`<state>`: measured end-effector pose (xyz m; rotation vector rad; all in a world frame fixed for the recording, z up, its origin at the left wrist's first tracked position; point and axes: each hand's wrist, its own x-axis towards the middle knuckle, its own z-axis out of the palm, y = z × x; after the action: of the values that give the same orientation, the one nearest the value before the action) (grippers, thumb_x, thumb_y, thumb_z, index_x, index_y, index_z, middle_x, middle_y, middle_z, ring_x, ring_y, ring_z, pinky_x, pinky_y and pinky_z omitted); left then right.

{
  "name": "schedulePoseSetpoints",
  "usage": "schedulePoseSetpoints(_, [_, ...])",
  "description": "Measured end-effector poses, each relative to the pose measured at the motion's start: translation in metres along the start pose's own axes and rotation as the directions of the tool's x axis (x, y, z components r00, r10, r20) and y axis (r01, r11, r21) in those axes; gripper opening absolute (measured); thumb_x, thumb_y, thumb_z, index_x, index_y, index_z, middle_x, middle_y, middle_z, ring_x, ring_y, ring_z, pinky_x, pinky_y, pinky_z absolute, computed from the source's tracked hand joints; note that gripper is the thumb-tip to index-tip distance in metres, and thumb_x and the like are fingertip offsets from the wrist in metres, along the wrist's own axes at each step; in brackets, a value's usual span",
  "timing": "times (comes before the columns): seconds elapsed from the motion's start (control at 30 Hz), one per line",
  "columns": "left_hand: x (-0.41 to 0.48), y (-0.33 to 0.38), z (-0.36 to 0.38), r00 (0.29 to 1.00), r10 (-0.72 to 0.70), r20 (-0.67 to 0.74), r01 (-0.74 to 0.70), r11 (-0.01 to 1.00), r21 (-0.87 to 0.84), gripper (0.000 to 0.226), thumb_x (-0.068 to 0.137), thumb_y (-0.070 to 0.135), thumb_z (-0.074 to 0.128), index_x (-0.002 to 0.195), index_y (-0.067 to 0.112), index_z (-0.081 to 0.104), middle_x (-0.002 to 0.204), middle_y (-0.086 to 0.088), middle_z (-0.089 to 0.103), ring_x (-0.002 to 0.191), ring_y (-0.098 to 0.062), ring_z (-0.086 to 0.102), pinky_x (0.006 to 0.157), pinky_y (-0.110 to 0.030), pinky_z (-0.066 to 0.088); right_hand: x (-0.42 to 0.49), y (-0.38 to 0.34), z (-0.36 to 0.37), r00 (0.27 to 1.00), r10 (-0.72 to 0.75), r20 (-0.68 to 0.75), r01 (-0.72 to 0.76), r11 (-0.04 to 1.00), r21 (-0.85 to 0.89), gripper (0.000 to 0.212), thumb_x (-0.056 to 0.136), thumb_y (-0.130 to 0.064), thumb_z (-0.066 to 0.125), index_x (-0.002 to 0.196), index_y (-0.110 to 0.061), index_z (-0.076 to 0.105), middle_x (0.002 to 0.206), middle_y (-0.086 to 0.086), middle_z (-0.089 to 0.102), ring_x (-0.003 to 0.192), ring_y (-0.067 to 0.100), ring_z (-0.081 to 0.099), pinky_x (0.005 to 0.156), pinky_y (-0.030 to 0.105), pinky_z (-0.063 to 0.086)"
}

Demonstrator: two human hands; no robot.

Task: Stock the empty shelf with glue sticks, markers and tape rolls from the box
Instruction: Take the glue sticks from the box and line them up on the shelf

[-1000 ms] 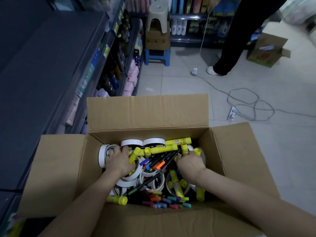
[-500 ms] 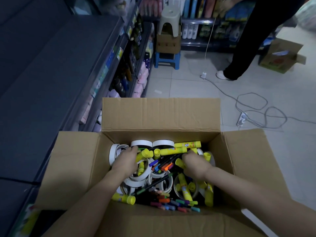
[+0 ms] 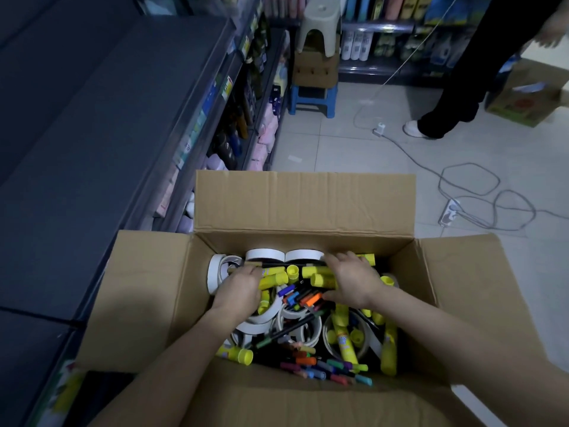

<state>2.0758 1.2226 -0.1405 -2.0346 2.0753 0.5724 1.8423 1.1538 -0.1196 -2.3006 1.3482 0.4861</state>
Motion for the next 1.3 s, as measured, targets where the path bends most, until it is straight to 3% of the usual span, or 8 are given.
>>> schedulePoseSetpoints(0.3, [0.012, 0.018, -0.004, 0.995, -0.082, 0.05, 0.068, 0.972, 0.227, 0.027, 0.088, 0.0, 0.045, 0.113, 0.007, 0.052, 0.11, -0.014, 0.062, 0.102, -0.031, 0.057, 0.078, -0.034, 0.039, -0.007, -0.016, 0.016, 1.0, -0.014, 0.006, 0.013, 0.995, 0.094, 0.053, 0.079, -0.029, 0.068, 0.123, -0.009, 0.044, 0.118, 0.014, 0.054, 0.103, 0.033, 0.056, 0.073, 0.035, 0.046])
schedulePoseSetpoints(0.5, [0.008, 0.003, 0.013, 0.966, -0.259, -0.028, 0.26, 0.963, 0.07, 0.045, 0.087, 0.034, 0.063, 0.12, 0.009, 0.046, 0.11, -0.011, 0.062, 0.098, -0.027, 0.064, 0.074, -0.034, 0.051, -0.016, -0.011, 0.012, 0.989, 0.12, -0.084, -0.083, 0.931, 0.357, 0.031, 0.078, -0.025, 0.065, 0.099, -0.013, 0.045, 0.093, 0.01, 0.062, 0.085, 0.032, 0.059, 0.058, 0.031, 0.035])
schedulePoseSetpoints(0.63, [0.012, -0.004, 0.024, 0.972, -0.219, -0.083, 0.221, 0.975, 0.017, 0.04, 0.083, 0.028, 0.064, 0.117, 0.01, 0.055, 0.114, -0.01, 0.061, 0.108, -0.028, 0.056, 0.088, -0.035, 0.046, -0.018, -0.009, 0.003, 0.96, 0.279, -0.019, -0.199, 0.73, 0.654, 0.021, 0.077, -0.019, 0.069, 0.08, -0.014, 0.049, 0.063, -0.001, 0.049, 0.056, 0.018, 0.048, 0.045, 0.022, 0.033])
schedulePoseSetpoints(0.87, [0.014, -0.011, 0.023, 0.996, -0.053, -0.07, 0.061, 0.99, 0.128, 0.03, 0.069, 0.015, 0.075, 0.094, 0.006, 0.061, 0.094, -0.013, 0.062, 0.089, -0.031, 0.061, 0.073, -0.036, 0.05, -0.021, -0.021, -0.009, 0.932, 0.198, 0.305, -0.303, -0.04, 0.952, 0.011, 0.084, -0.004, 0.064, 0.094, -0.001, 0.06, 0.07, 0.009, 0.055, 0.059, 0.021, 0.055, 0.058, 0.029, 0.049])
schedulePoseSetpoints(0.97, [0.011, -0.014, 0.019, 0.998, 0.015, -0.057, -0.002, 0.977, 0.212, 0.052, 0.036, 0.016, 0.091, 0.076, 0.007, 0.059, 0.057, -0.008, 0.06, 0.05, -0.025, 0.059, 0.043, -0.027, 0.043, -0.019, -0.024, -0.011, 0.928, 0.172, 0.331, -0.32, -0.086, 0.943, 0.011, 0.084, -0.004, 0.064, 0.094, -0.002, 0.061, 0.072, 0.01, 0.055, 0.064, 0.024, 0.054, 0.064, 0.035, 0.047])
schedulePoseSetpoints(1.07, [0.011, -0.019, 0.01, 0.988, 0.087, -0.128, -0.053, 0.967, 0.249, 0.062, 0.021, 0.022, 0.092, 0.072, 0.008, 0.06, 0.047, -0.004, 0.055, 0.038, -0.022, 0.054, 0.041, -0.023, 0.038, -0.019, -0.025, -0.014, 0.93, 0.16, 0.33, -0.316, -0.11, 0.943, 0.009, 0.085, -0.002, 0.063, 0.094, -0.002, 0.06, 0.071, 0.009, 0.055, 0.064, 0.023, 0.054, 0.062, 0.033, 0.047])
schedulePoseSetpoints(1.2, [0.005, -0.015, -0.005, 0.997, 0.03, -0.072, -0.025, 0.997, 0.073, 0.039, 0.074, 0.03, 0.075, 0.101, 0.012, 0.054, 0.088, -0.008, 0.065, 0.079, -0.03, 0.063, 0.064, -0.036, 0.047, -0.022, -0.02, -0.015, 0.924, 0.191, 0.331, -0.31, -0.129, 0.942, 0.019, 0.085, -0.001, 0.063, 0.103, 0.004, 0.061, 0.081, 0.015, 0.057, 0.071, 0.025, 0.055, 0.063, 0.032, 0.049])
schedulePoseSetpoints(1.3, [-0.001, -0.003, -0.017, 0.991, -0.134, -0.018, 0.129, 0.978, -0.161, 0.026, 0.085, 0.028, 0.063, 0.099, 0.011, 0.05, 0.094, -0.01, 0.062, 0.084, -0.031, 0.06, 0.063, -0.037, 0.045, -0.025, -0.016, -0.014, 0.914, 0.228, 0.336, -0.309, -0.144, 0.94, 0.024, 0.084, -0.003, 0.064, 0.107, 0.005, 0.06, 0.084, 0.016, 0.057, 0.073, 0.026, 0.056, 0.063, 0.033, 0.05])
